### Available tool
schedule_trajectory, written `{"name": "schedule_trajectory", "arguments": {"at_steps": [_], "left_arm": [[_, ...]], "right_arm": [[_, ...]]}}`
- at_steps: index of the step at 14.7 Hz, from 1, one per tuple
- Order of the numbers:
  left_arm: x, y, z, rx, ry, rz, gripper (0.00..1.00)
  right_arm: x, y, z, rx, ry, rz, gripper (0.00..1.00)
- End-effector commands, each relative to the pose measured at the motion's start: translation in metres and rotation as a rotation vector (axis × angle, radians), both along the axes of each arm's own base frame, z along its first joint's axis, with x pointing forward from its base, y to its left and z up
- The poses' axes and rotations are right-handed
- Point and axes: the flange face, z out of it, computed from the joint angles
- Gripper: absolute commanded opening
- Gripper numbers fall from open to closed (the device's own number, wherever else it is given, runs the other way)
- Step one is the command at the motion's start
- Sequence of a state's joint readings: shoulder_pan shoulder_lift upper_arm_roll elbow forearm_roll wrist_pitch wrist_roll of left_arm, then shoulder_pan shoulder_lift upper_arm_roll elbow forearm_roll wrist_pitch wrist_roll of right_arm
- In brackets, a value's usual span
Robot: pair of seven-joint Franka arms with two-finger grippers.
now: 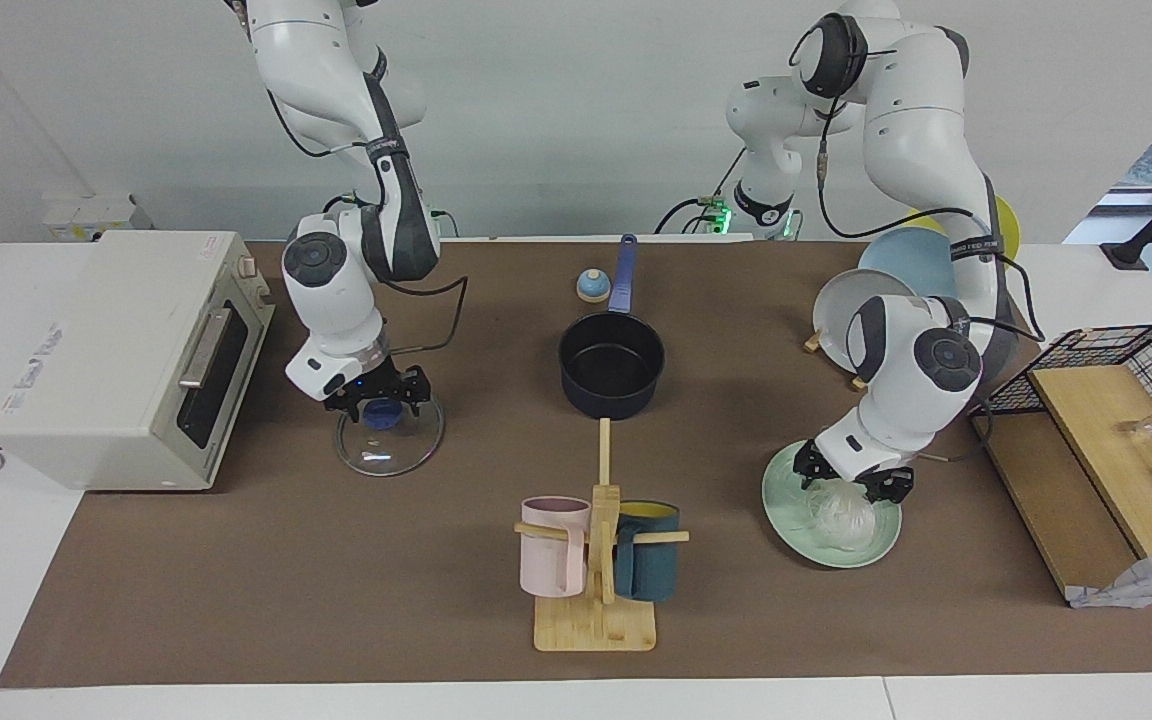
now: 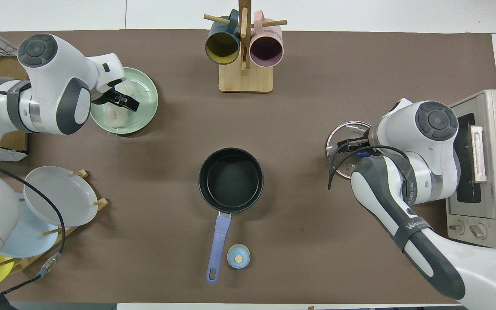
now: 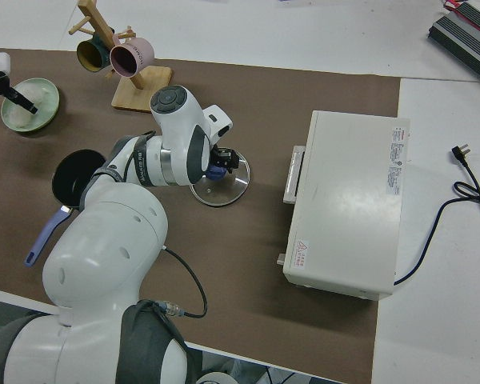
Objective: Transfer vermicelli from plate to pot
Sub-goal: 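Carry vermicelli into the pot with the left gripper while the right gripper holds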
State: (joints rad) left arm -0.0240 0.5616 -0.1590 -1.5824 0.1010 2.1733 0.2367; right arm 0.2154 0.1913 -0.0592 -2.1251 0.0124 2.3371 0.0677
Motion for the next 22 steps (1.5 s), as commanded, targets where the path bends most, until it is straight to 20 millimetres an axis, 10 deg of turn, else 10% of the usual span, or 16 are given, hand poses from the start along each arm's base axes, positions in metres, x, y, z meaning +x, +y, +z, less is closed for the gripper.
{"name": "schedule_trajectory", "arguments": {"at_steps": [1, 2, 5, 9, 15, 18, 22], "left_arm": [[-0.001, 0.0, 0.001, 0.024, -0.003, -0.019, 0.15], [-0.001, 0.001, 0.003, 0.023, 0.008, -0.013, 0.0], [0.002, -0.001, 0.022, 0.004, 0.011, 0.026, 0.0], [-0.008, -0.011, 0.109, -0.087, 0.079, 0.173, 0.0], [-0.116, -0.15, 0.23, -0.123, 0.193, 0.434, 0.0], [-0.192, -0.231, 0.207, -0.074, 0.212, 0.435, 0.0], [-0.252, -0.268, 0.135, -0.09, 0.162, 0.415, 0.0]], "right_arm": [[-0.003, -0.002, -0.001, 0.004, -0.006, 0.036, 1.0], [-0.003, -0.002, -0.001, 0.003, -0.006, 0.039, 1.0], [-0.003, -0.003, -0.001, 0.002, -0.005, 0.09, 1.0], [-0.004, -0.003, -0.003, 0.001, -0.001, 0.113, 0.98], [-0.006, -0.005, -0.005, -0.001, 0.004, 0.148, 0.77], [-0.007, -0.009, -0.006, -0.002, 0.011, 0.163, 0.65], [-0.006, -0.011, -0.005, -0.002, 0.015, 0.162, 0.58]]}}
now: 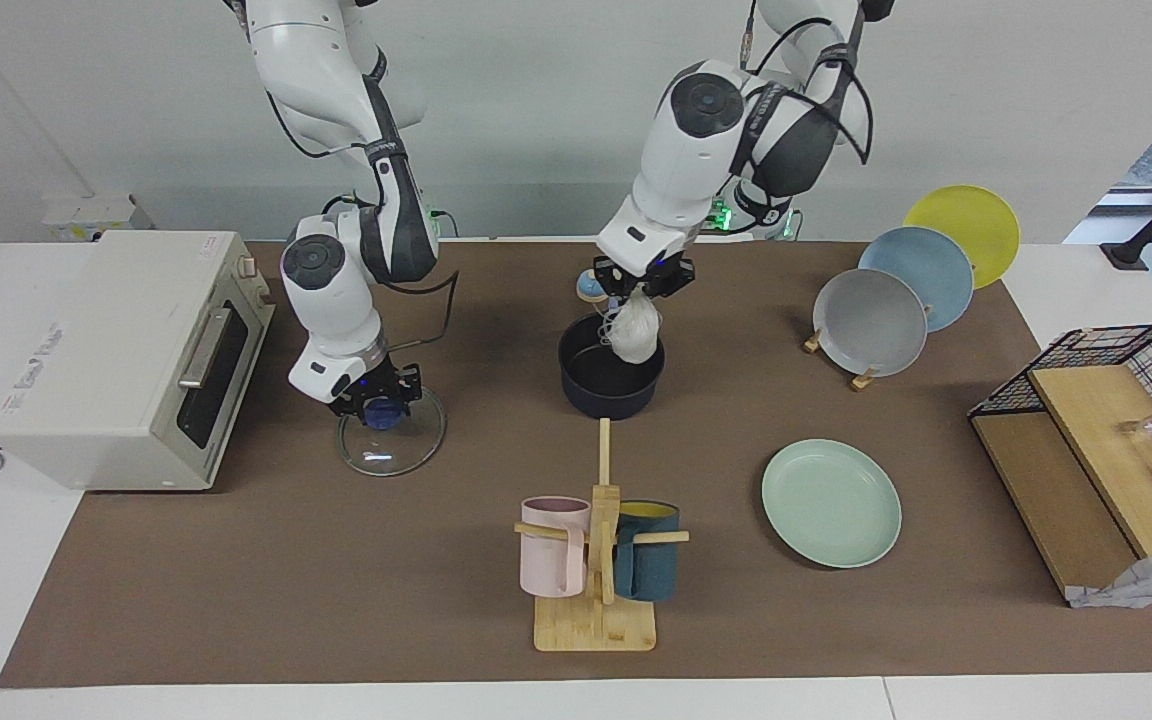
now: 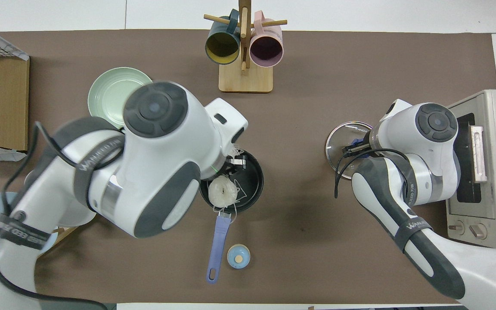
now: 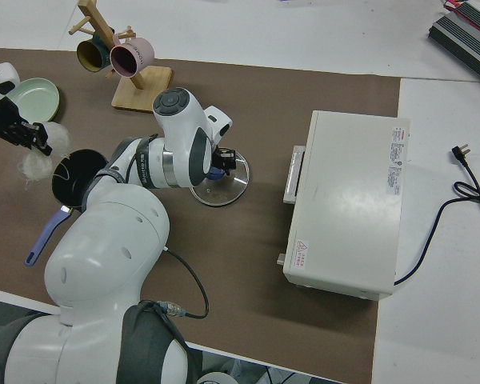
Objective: Transfer vermicelli from plate to pot
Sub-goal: 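Carry vermicelli into the pot with the left gripper while the right gripper holds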
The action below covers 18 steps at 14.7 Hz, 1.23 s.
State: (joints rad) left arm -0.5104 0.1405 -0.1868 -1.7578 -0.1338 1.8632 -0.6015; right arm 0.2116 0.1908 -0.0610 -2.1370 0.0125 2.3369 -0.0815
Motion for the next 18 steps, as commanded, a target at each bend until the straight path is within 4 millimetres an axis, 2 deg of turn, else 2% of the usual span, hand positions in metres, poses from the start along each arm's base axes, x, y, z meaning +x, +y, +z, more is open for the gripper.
{"name": "schedule_trajectory", "arguments": {"at_steps": [1, 6, 8, 10, 11, 12, 13, 15, 17, 18], "left_arm": [[-0.019, 0.01, -0.045, -0.018, -0.026, 0.024, 0.0], [-0.015, 0.01, -0.098, -0.032, -0.05, 0.038, 0.0], [-0.013, 0.01, -0.107, -0.03, -0.051, 0.033, 0.0], [-0.012, 0.011, -0.106, -0.027, -0.056, 0.016, 0.0], [-0.009, 0.013, -0.102, -0.008, -0.077, -0.02, 0.99], [-0.001, 0.021, -0.087, 0.001, -0.097, -0.017, 1.0], [0.005, 0.026, -0.066, 0.004, -0.094, -0.008, 1.0], [0.028, 0.045, -0.023, 0.025, -0.066, 0.015, 1.0], [0.049, 0.075, 0.02, 0.037, -0.051, 0.048, 1.0], [0.057, 0.096, 0.041, 0.036, -0.054, 0.072, 1.0]], "right_arm": [[-0.002, -0.007, 0.001, 0.002, 0.002, 0.018, 0.58], [0.002, -0.001, 0.01, 0.002, 0.008, 0.026, 0.52], [0.007, 0.004, 0.02, 0.002, 0.01, 0.031, 0.51], [0.008, 0.005, 0.023, 0.002, 0.01, 0.033, 0.48], [0.01, 0.005, 0.037, 0.002, 0.022, 0.033, 0.48], [0.016, 0.011, 0.057, 0.001, 0.037, 0.035, 0.48], [0.018, 0.026, 0.072, 0.003, 0.047, 0.055, 0.48], [0.022, 0.042, 0.094, 0.003, 0.054, 0.043, 0.48], [0.022, 0.068, 0.114, 0.004, 0.047, 0.02, 0.48], [0.021, 0.088, 0.123, 0.006, 0.04, 0.009, 0.48]]}}
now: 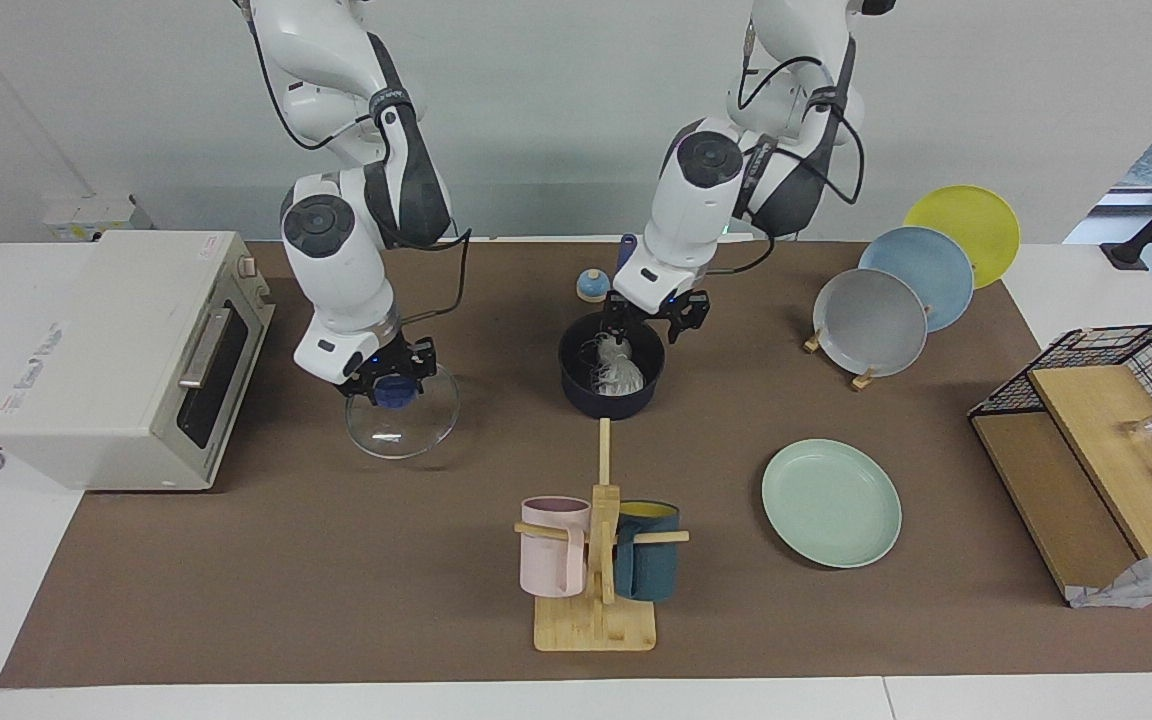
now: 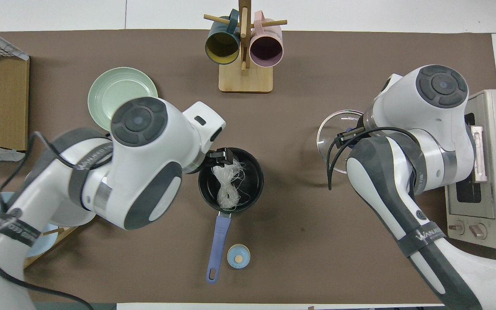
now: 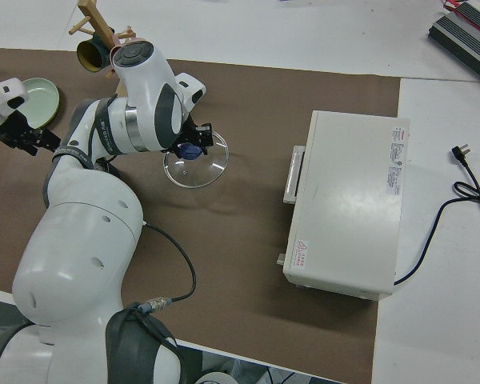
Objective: Transfer vermicelli from plate to pot
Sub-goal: 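Release the vermicelli with the left gripper while the right gripper carries the lid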
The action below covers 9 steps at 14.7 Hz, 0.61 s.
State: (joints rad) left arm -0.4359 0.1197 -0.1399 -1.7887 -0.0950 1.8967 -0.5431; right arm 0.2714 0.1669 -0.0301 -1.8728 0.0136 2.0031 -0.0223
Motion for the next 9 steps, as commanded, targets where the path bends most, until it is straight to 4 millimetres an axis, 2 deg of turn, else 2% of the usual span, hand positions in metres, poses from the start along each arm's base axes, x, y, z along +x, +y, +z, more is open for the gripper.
{"name": "schedule_trajectory", "arguments": {"at_steps": [1, 3, 6, 8, 9], "left_arm": [[0.023, 0.061, 0.063, 0.011, -0.018, 0.048, 1.0], [0.031, 0.111, 0.094, 0.011, -0.036, 0.061, 1.0], [0.036, 0.189, 0.122, 0.056, -0.045, -0.034, 1.0], [0.036, 0.225, 0.127, 0.059, -0.037, -0.102, 1.0], [0.038, 0.238, 0.129, 0.058, -0.04, -0.11, 1.0]], "right_arm": [[-0.004, 0.051, 0.027, 0.006, -0.014, -0.042, 0.48], [-0.015, 0.096, 0.044, 0.014, -0.036, -0.089, 0.47], [-0.036, 0.164, 0.06, 0.044, -0.051, -0.178, 0.47], [-0.053, 0.198, 0.061, 0.055, -0.061, -0.209, 0.47], [-0.061, 0.215, 0.054, 0.056, -0.064, -0.223, 0.47]]}}
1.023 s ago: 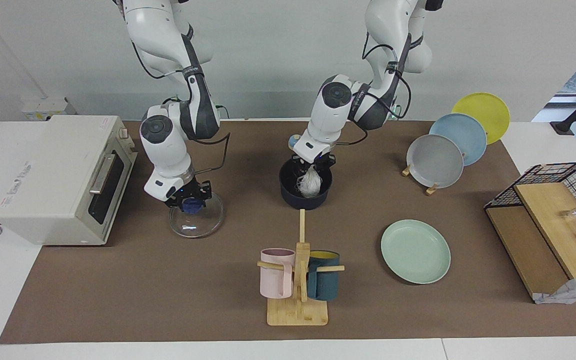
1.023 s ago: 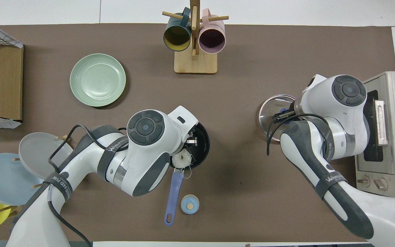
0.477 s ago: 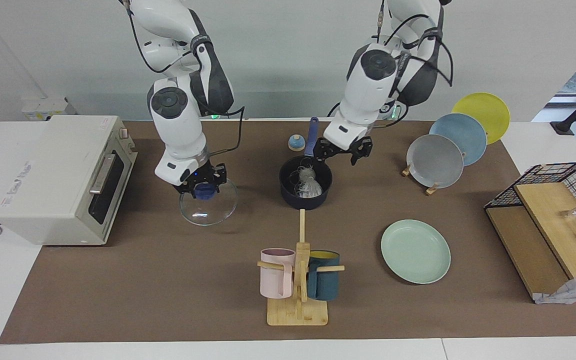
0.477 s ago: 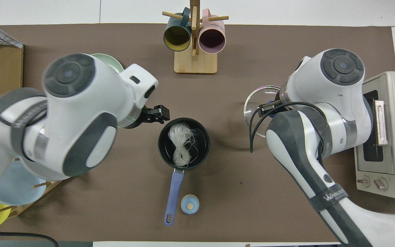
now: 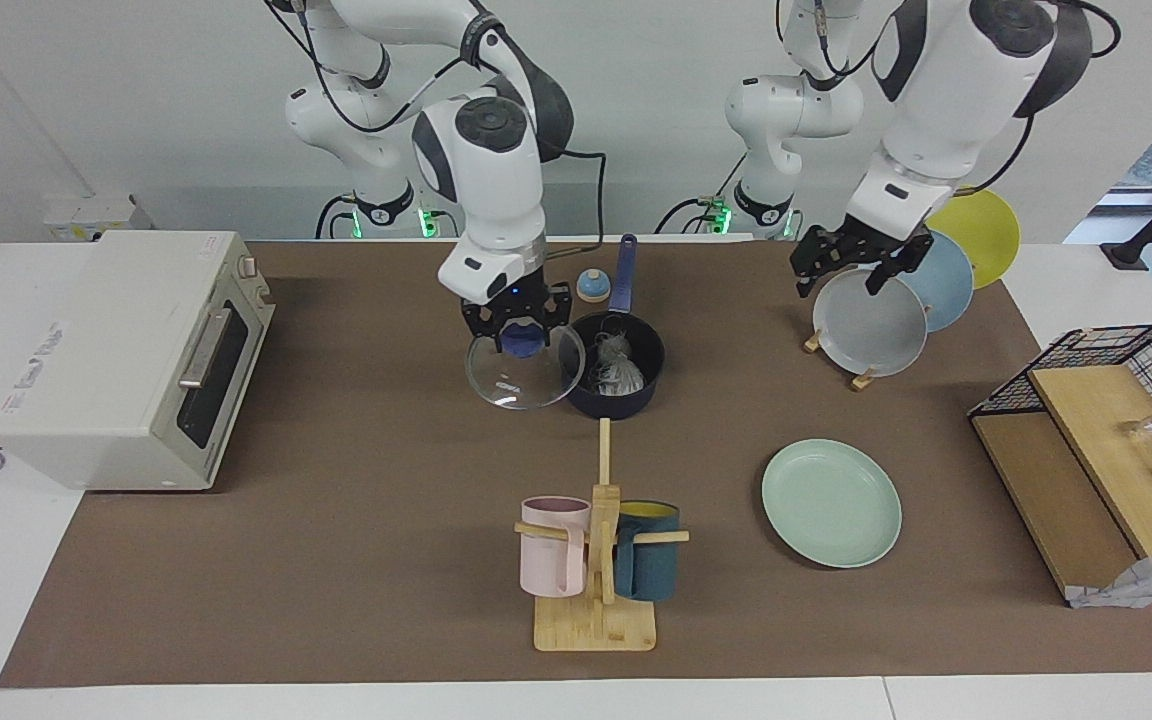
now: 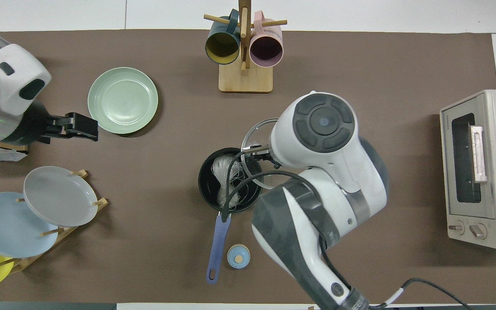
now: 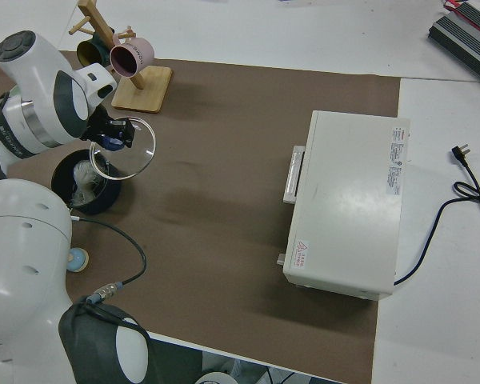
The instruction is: Transfer vermicelli from plate to pot
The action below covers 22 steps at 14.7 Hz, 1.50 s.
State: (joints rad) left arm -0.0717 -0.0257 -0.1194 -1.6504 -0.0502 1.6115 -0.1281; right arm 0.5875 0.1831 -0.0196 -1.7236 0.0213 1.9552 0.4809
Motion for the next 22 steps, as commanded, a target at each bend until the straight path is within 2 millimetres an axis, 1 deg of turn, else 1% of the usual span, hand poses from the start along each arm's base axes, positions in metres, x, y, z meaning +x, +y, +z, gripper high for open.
{"name": "schedule_trajectory", "arguments": {"at_steps": [1, 2, 3, 4, 5, 6, 7, 10, 11, 12, 13, 15, 16, 22], "left_arm": [[-0.003, 0.026, 0.005, 0.023, 0.009, -0.046, 1.0], [-0.002, 0.03, 0.006, 0.024, 0.007, -0.042, 1.0], [-0.002, 0.041, 0.007, 0.029, 0.005, -0.048, 1.0], [-0.002, 0.049, 0.008, 0.041, 0.006, -0.065, 1.0], [-0.003, 0.047, 0.009, 0.056, 0.004, -0.073, 1.0], [-0.003, 0.045, 0.009, 0.064, 0.003, -0.078, 1.0], [-0.003, 0.044, 0.009, 0.064, 0.003, -0.083, 1.0], [-0.004, 0.037, 0.007, 0.067, 0.0, -0.097, 1.0], [-0.003, 0.051, 0.012, 0.066, -0.005, -0.09, 1.0], [-0.003, 0.062, 0.014, 0.062, 0.0, -0.116, 1.0], [-0.004, 0.065, 0.019, 0.056, -0.007, -0.118, 1.0], [-0.005, 0.06, 0.02, 0.055, -0.009, -0.119, 1.0], [-0.005, 0.059, 0.02, 0.055, -0.009, -0.119, 1.0], [-0.005, 0.056, 0.02, 0.051, -0.01, -0.113, 1.0]], "right_arm": [[-0.014, 0.042, -0.006, 0.018, -0.016, -0.036, 0.47], [-0.023, 0.057, -0.01, 0.02, -0.018, -0.029, 0.47], [-0.026, 0.064, -0.014, 0.024, -0.021, -0.035, 0.47], [-0.029, 0.077, -0.023, 0.021, -0.028, -0.04, 0.47], [-0.036, 0.087, -0.026, 0.012, -0.033, -0.035, 0.47], [-0.043, 0.099, -0.038, -0.014, -0.038, -0.02, 0.47], [-0.045, 0.104, -0.048, -0.041, -0.046, -0.005, 0.47], [-0.047, 0.104, -0.052, -0.041, -0.037, -0.021, 0.47], [-0.047, 0.104, -0.054, -0.041, -0.037, -0.022, 0.47], [-0.047, 0.104, -0.054, -0.033, -0.044, -0.022, 0.47], [-0.048, 0.105, -0.057, -0.029, -0.047, -0.021, 0.47], [-0.048, 0.102, -0.063, -0.035, -0.038, -0.021, 0.47], [-0.05, 0.104, -0.065, -0.035, -0.036, -0.019, 0.47], [-0.051, 0.103, -0.072, -0.033, -0.016, -0.027, 0.47]]}}
